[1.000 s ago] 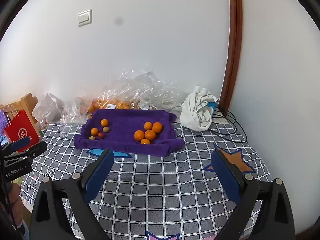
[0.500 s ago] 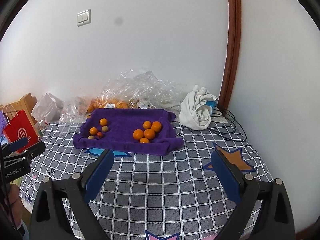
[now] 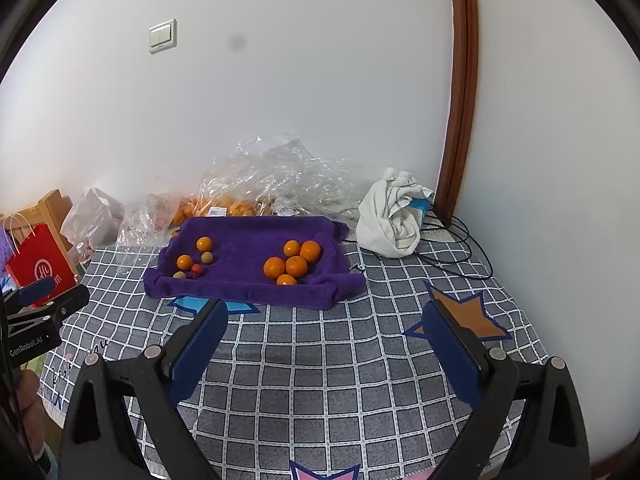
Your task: Organize fruits
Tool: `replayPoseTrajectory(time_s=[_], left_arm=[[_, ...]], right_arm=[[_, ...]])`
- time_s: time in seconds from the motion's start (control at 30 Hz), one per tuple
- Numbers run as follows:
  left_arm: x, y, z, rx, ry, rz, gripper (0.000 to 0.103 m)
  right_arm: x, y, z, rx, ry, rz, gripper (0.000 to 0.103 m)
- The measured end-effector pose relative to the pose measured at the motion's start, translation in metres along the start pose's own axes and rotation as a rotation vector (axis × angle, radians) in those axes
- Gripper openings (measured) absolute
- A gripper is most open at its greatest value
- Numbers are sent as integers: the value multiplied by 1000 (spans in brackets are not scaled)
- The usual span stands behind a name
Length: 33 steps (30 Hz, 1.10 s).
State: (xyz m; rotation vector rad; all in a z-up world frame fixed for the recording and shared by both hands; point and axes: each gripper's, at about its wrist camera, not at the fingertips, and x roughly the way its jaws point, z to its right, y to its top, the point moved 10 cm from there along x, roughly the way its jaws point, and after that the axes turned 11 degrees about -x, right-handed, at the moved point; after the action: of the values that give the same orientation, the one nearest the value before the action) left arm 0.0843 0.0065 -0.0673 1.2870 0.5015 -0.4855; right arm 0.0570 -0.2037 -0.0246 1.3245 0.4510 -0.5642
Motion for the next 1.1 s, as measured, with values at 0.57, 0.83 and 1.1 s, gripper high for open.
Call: replayPoseTrajectory(time_s=[0.57,0.83,1.1], left_arm=[[0,0,-3,-11,-2,-1,84],[1,0,-5,-14,0,0,84],[1,1,-7,-16,-2,-1,84]], right_arm=[[-1,-1,-4,-6,-10,-2,97],[0,-1,-7,-11,-11,-1,97],[0,-1,-8,-6,-6,1,97]])
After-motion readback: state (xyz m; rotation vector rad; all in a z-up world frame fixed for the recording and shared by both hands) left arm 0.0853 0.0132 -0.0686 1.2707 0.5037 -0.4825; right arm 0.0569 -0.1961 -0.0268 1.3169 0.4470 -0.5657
